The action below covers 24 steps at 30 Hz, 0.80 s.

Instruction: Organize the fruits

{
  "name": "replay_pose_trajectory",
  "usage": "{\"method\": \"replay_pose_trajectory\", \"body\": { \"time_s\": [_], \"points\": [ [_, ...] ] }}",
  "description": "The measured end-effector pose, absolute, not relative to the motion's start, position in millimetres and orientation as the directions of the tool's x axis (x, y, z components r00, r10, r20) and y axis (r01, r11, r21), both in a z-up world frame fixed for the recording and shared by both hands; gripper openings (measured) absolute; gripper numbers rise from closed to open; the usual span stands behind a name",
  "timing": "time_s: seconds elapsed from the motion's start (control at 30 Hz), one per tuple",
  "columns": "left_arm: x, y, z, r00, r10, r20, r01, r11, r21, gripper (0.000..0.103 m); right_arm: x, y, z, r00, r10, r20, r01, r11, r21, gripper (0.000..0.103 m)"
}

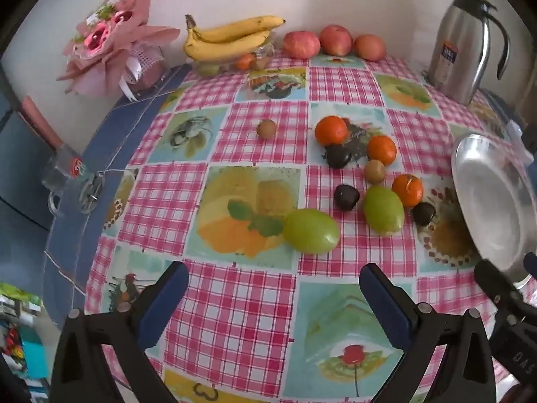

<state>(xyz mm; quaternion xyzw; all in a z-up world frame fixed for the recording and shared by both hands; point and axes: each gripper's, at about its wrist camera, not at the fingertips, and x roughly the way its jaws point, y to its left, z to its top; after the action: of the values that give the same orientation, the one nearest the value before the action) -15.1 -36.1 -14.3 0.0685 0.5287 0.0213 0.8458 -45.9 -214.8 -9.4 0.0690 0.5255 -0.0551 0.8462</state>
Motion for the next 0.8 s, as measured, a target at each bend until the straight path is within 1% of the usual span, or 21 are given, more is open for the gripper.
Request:
{"method": "replay_pose_trajectory", "body": {
  "time_s": [0.17, 0.33, 0.8],
  "points": [
    [-12.2, -39.1, -17.1, 0.426, 0.085, -0.901, 0.067, 0.990, 0.125, 0.103, -44.6, -227.7, -14.5, 0.439, 0.000, -0.898, 0.202, 0.974, 0.099, 0.097],
    [-9.4, -36.8, -23.2, 0.404, 0.090, -0.910, 0.059, 0.990, 0.125, 0.103, -48.6, -236.5, -17.6, 0.436, 0.024, -0.899, 0.213, 0.968, 0.129, 0.097],
    [-4.1, -35.2, -30.6, 0.370, 0.089, -0.925, 0.034, 0.993, 0.109, 0.103, -45.6, -233.3, -22.0, 0.423, 0.034, -0.906, 0.196, 0.972, 0.128, 0.097]
  ]
}}
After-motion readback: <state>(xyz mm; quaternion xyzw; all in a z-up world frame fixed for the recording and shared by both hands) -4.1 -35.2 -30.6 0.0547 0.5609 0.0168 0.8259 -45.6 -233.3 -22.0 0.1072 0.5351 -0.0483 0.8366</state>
